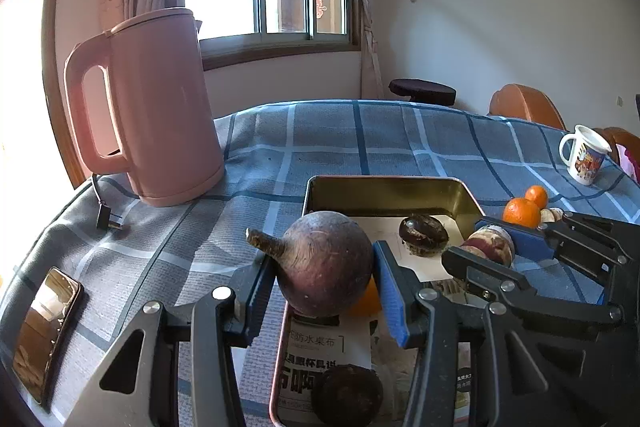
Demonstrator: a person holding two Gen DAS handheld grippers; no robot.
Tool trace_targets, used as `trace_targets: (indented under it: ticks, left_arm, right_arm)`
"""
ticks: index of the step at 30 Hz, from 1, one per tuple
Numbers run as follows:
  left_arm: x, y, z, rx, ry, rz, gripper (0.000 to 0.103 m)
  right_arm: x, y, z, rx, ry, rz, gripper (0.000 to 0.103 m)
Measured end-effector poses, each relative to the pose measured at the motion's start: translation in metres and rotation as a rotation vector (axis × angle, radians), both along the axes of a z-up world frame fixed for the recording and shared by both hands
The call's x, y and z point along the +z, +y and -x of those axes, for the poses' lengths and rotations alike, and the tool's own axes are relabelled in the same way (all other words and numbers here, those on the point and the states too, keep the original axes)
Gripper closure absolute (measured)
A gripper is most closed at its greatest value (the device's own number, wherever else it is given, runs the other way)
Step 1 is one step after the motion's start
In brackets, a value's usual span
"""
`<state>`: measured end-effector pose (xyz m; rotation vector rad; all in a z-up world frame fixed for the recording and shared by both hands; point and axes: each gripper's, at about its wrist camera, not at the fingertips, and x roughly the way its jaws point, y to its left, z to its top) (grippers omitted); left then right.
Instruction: Organize fruits
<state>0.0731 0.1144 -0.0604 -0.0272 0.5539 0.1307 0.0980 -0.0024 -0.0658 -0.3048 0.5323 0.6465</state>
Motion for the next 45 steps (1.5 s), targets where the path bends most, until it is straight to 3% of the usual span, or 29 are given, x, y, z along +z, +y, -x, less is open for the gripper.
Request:
trace_targets:
  ticks: [14,16,18,22,29,35,41,43,45]
  left_arm:
    - [-0.001,-0.003,-0.001,-0.006,0.014,-0.004,0.052]
    - [0.000,-0.001,0.001,-0.004,0.012,0.013,0.051]
    - [0.003,-0.001,0.004,0.015,-0.005,0.004,0.037]
    - [0.011,-0.002,0.013,0.028,-0.064,0.000,0.020]
    - [0.018,-0.011,0.018,0.028,-0.093,-0.011,0.016]
    - [0.014,-0.013,0.015,0.042,-0.089,0.009,0.016]
    - [0.014,-0.013,0.015,0.043,-0.087,0.016,0.016]
    - [0.015,-0.014,0.015,0.038,-0.092,0.020,0.016]
    - [0.016,-0.015,0.015,0.032,-0.096,0.025,0.016]
  right_arm:
    - [-0.006,-0.002,-0.006,0.015,0.057,0.008,0.066]
    - [-0.005,-0.006,-0.007,0.002,0.060,-0.005,0.054]
    - [-0.002,-0.013,-0.007,-0.013,0.049,-0.030,0.048]
    - [0.006,-0.031,-0.004,-0.042,0.026,-0.085,0.023]
    - [0.026,-0.096,0.005,-0.137,-0.052,-0.112,0.017]
    - [0.018,-0.145,-0.013,-0.272,-0.014,-0.104,0.016]
    - [0.007,-0.129,-0.023,-0.256,0.021,-0.034,0.018]
    - [0.001,-0.121,-0.027,-0.241,0.041,-0.003,0.023]
    - [-0.007,-0.112,-0.034,-0.231,0.075,0.043,0.037]
